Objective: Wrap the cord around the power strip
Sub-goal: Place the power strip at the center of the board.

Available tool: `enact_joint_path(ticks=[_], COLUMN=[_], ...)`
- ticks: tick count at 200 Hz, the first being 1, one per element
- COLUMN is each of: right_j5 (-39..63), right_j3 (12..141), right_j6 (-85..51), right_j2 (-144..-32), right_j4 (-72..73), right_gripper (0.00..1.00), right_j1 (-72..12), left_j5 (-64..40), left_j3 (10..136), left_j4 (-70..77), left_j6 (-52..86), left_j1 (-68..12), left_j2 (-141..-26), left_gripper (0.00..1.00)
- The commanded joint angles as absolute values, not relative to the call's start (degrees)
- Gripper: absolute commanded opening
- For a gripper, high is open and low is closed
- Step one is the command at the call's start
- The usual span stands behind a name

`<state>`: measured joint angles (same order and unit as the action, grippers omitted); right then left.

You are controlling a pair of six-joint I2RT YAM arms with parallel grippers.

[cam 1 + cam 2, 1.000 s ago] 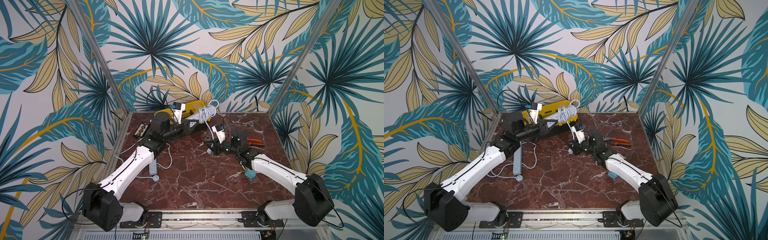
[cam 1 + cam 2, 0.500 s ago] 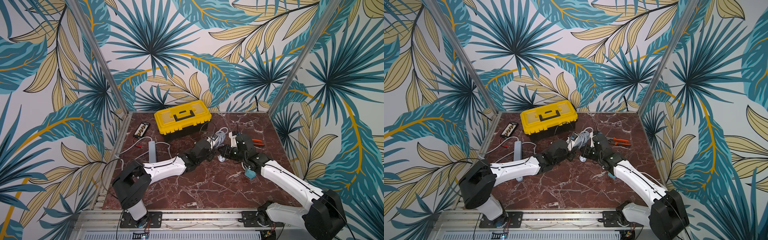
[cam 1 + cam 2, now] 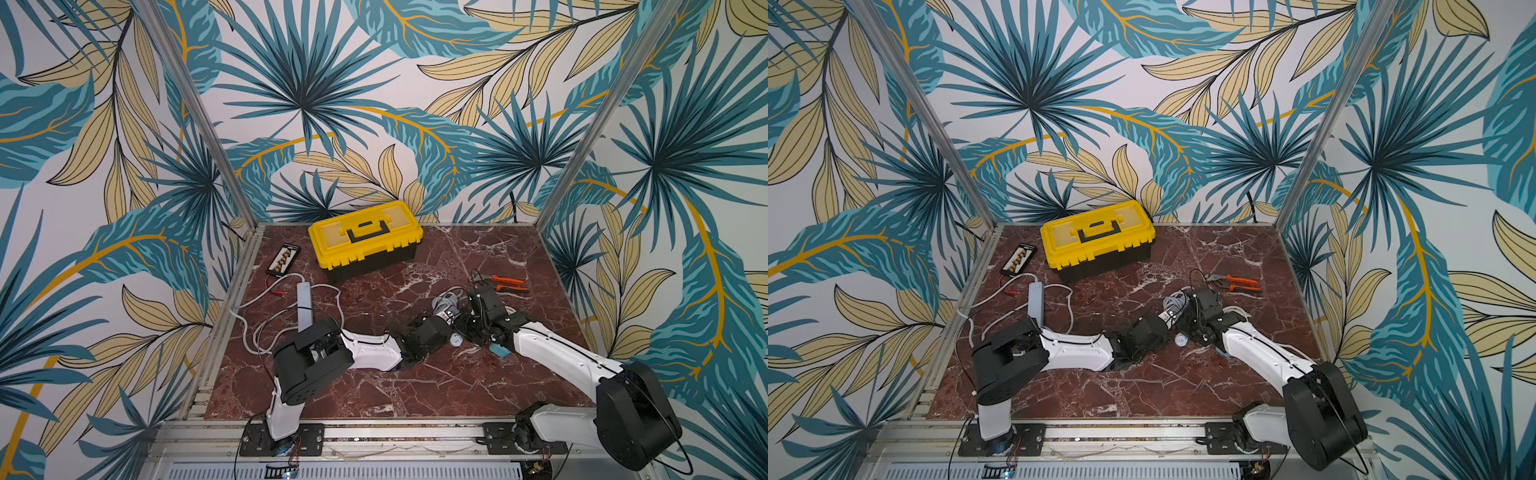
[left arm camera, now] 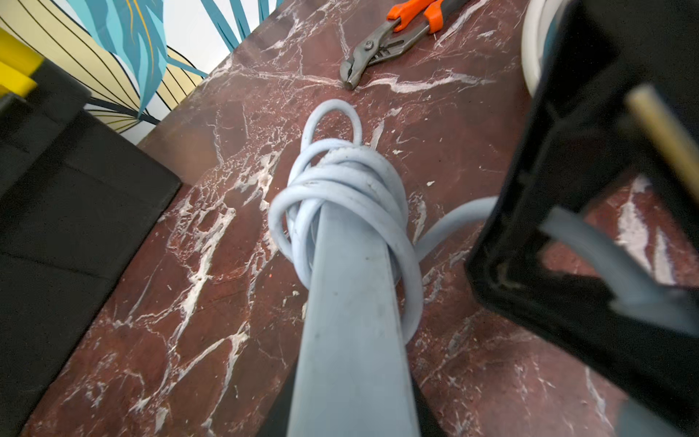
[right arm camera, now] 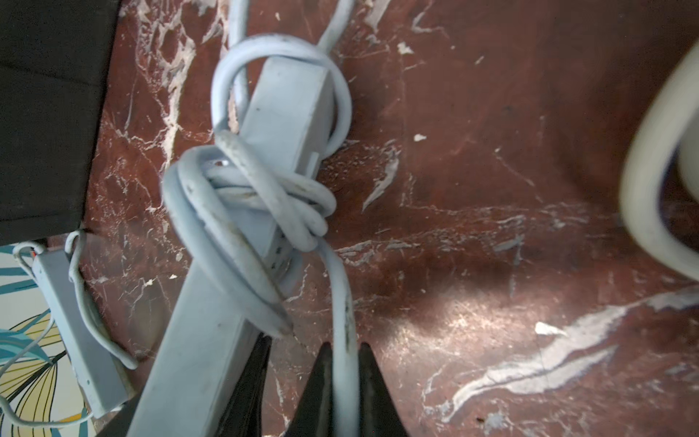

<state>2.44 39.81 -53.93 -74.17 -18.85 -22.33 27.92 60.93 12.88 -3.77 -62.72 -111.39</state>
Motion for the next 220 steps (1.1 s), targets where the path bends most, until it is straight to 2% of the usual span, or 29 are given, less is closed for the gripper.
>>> enact_joint_path(ticks=[1, 33, 45, 77, 99, 117, 155, 183, 202, 220], right_j5=[2.08, 4.04, 3.78, 4.28, 8.58, 9.76, 9.96, 9.19, 7.78, 7.1], right_j3=[38.85, 39.73, 40.73, 45.2, 51.22, 53.77, 55.93, 56.17, 55.1, 53.84], right_j6=[-54.67, -53.07, -53.25, -52.31, -50.64, -50.13, -46.63, -43.72, -41.81, -40.04], right_j2=[-72.9, -69.66, -69.91, -73.34, -80.57, -86.05, -91.65, -94.94, -96.42, -97.37], right_j4=[-16.32, -18.26, -19.29, -20.49, -21.36, -22.18, -23.07, -23.99, -23.21, -21.05], right_gripper=[0.31, 0.55, 0.61, 0.65, 0.67, 0.67, 0.67, 0.55, 0.47, 0.42], right_j1=[-19.83, -16.0, -15.14, -11.71, -11.73, -11.78, -13.24, -13.8, -13.81, -13.8], left_j5=[29.95, 32.06, 33.5, 38.61, 39.76, 40.78, 38.57, 35.93, 32.42, 29.15], left_j3=[60.57, 60.77, 60.92, 62.0, 62.31, 63.09, 67.69, 73.85, 77.11, 77.09], left_j4=[6.88, 6.77, 6.78, 6.68, 6.51, 5.52, -1.31, -11.52, -19.76, -23.88], left_j6=[-8.07, -9.28, -10.54, -14.57, -15.73, -15.49, -12.65, -8.72, -5.12, -2.36], left_j1=[-64.44, -66.58, -67.53, -70.31, -72.05, -72.32, -72.33, -72.33, -72.3, -72.29], left_j2=[-115.48, -117.28, -117.8, -120.29, -121.71, -122.92, -122.52, -122.83, -121.08, -116.89], left_gripper=[0.0, 0.0, 0.01, 0.07, 0.12, 0.18, 0.39, 0.53, 0.73, 0.77])
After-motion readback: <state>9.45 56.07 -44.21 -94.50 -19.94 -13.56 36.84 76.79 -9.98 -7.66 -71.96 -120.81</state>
